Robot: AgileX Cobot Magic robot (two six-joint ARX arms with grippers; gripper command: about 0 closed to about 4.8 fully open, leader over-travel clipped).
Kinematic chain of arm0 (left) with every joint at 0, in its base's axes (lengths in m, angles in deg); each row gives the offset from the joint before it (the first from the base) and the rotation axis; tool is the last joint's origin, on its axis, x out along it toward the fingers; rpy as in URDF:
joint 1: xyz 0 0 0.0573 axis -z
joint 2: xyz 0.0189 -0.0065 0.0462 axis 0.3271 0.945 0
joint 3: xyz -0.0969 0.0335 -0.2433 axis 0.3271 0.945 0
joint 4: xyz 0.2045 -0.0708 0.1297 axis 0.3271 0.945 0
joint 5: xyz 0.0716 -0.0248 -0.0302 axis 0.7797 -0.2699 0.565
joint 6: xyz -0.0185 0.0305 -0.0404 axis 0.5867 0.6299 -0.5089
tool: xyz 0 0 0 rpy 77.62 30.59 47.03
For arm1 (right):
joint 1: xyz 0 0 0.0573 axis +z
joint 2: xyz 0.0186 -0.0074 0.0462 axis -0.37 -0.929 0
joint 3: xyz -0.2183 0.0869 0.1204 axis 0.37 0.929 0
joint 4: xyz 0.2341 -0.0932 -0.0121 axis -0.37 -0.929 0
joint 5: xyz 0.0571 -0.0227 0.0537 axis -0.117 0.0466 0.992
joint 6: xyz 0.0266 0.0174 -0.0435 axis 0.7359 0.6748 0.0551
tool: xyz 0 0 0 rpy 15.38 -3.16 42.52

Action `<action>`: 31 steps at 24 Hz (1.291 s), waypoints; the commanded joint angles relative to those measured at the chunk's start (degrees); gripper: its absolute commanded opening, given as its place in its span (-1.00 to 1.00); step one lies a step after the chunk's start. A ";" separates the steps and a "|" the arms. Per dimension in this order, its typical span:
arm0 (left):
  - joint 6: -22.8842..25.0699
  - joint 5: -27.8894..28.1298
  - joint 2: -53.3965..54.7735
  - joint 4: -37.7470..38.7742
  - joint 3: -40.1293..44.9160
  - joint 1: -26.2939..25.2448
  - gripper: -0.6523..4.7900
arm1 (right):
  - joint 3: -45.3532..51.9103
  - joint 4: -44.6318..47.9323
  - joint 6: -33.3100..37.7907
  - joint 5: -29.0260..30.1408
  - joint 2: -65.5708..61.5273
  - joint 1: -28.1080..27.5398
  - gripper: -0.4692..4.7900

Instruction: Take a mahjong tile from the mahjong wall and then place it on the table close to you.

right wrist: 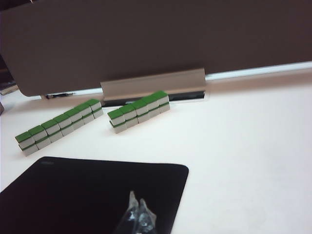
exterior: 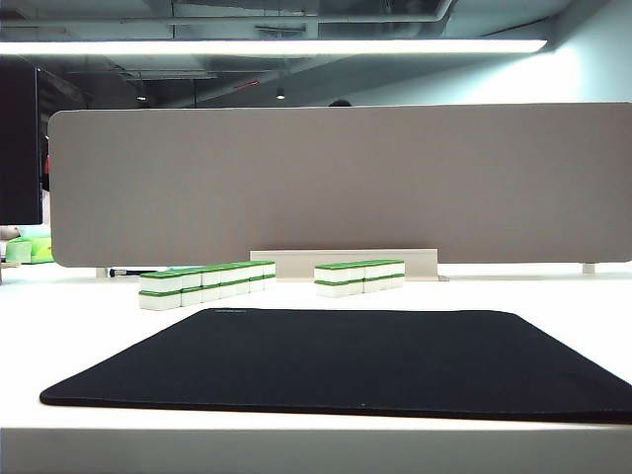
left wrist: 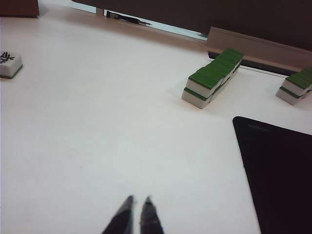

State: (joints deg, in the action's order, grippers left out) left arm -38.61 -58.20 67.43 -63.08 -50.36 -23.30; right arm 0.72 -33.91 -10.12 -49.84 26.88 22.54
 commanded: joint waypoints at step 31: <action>-0.13 -4.28 0.02 0.26 -0.17 -0.07 -0.68 | -16.35 -8.98 0.00 1.18 -18.60 -0.04 -0.83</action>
State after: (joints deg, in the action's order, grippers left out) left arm -38.74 -61.22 67.43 -63.15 -50.40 -23.28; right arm -14.75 -44.12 -10.14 -48.88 9.90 22.54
